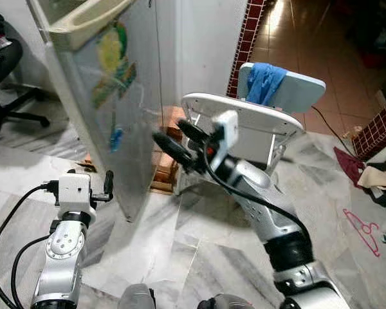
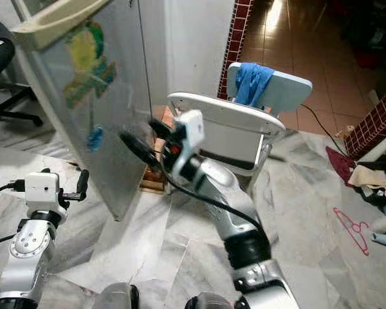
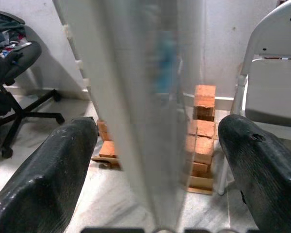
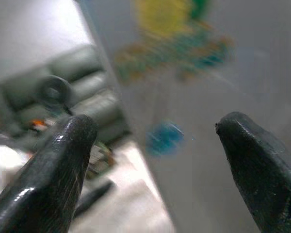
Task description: Restocking fridge
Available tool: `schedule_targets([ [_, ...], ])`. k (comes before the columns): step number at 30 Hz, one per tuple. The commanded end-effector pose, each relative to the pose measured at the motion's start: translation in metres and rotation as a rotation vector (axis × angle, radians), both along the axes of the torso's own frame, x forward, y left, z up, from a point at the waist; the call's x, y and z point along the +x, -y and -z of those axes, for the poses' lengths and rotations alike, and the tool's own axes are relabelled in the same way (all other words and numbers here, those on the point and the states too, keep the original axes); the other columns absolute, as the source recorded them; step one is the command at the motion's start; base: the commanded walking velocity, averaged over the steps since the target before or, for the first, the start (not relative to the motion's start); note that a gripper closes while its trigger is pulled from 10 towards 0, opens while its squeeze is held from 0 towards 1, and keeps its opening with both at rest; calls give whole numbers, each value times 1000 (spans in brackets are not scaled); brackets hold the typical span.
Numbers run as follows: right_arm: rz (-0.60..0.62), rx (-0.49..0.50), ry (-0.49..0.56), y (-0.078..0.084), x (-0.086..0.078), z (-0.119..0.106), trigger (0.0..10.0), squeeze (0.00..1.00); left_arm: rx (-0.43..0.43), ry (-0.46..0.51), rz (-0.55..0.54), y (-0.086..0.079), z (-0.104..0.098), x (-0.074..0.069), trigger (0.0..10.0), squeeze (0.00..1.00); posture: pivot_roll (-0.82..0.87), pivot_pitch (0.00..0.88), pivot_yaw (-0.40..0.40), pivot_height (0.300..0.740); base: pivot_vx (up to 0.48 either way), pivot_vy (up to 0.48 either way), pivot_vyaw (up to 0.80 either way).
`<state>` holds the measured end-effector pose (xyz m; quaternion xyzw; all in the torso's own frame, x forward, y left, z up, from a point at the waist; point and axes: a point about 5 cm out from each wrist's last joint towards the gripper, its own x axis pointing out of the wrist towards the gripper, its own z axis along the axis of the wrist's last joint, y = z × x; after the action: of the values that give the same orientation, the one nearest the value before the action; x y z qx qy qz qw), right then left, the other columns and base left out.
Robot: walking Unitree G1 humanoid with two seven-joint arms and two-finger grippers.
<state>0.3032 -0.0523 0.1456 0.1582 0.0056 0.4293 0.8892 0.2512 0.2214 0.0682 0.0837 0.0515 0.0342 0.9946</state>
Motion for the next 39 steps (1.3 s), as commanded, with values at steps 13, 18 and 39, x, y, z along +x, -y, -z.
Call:
schedule_targets([
  [13,613,-119,5,59,2,18,10000,0,21,41,62,7,-23,17,10000,0,22,79,-8,740,0,462,0],
  [18,687,-177,34,68,-2,20,10000,0,-4,21,87,18,-17,16,10000,0,-10,71,0,740,0,478,0],
  [39,798,-199,-10,85,-6,30,10000,0,-61,66,140,36,-18,26,10000,0,-44,45,-11,740,0,479,-333],
])
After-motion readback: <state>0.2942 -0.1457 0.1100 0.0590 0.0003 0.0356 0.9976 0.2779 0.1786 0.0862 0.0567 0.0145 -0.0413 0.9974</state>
